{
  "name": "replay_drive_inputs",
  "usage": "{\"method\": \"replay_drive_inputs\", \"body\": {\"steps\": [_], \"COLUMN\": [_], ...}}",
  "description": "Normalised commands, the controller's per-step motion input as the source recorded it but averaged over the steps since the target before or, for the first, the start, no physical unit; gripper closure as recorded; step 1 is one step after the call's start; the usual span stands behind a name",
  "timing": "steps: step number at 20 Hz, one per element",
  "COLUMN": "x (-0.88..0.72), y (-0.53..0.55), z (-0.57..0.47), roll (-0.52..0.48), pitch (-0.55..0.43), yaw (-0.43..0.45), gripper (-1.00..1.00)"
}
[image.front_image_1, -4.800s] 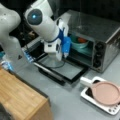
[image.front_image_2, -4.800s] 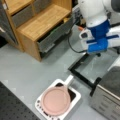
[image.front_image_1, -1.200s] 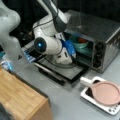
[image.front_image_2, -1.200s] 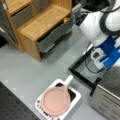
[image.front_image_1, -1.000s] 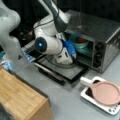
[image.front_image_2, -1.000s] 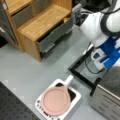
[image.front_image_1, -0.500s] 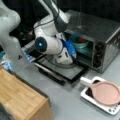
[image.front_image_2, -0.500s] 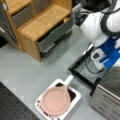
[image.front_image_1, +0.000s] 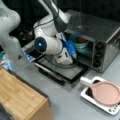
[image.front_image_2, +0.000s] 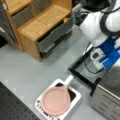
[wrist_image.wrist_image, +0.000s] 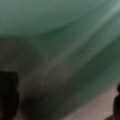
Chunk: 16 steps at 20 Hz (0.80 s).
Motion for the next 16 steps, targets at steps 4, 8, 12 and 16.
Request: {"method": "replay_drive_inputs", "body": {"steps": [4,8,12,16], "x": [0.14,0.14,0.15,0.17], "y": [0.07,0.03,-0.03,-0.11], "z": [0.10,0.12,0.13,0.16], "roll": [-0.027,-0.053,-0.092,-0.130], "pitch": [0.009,0.006,-0.013,-0.019], "yaw": [-0.132,-0.115,-0.098,-0.078], "gripper": [1.00,1.00,1.00,1.00]}}
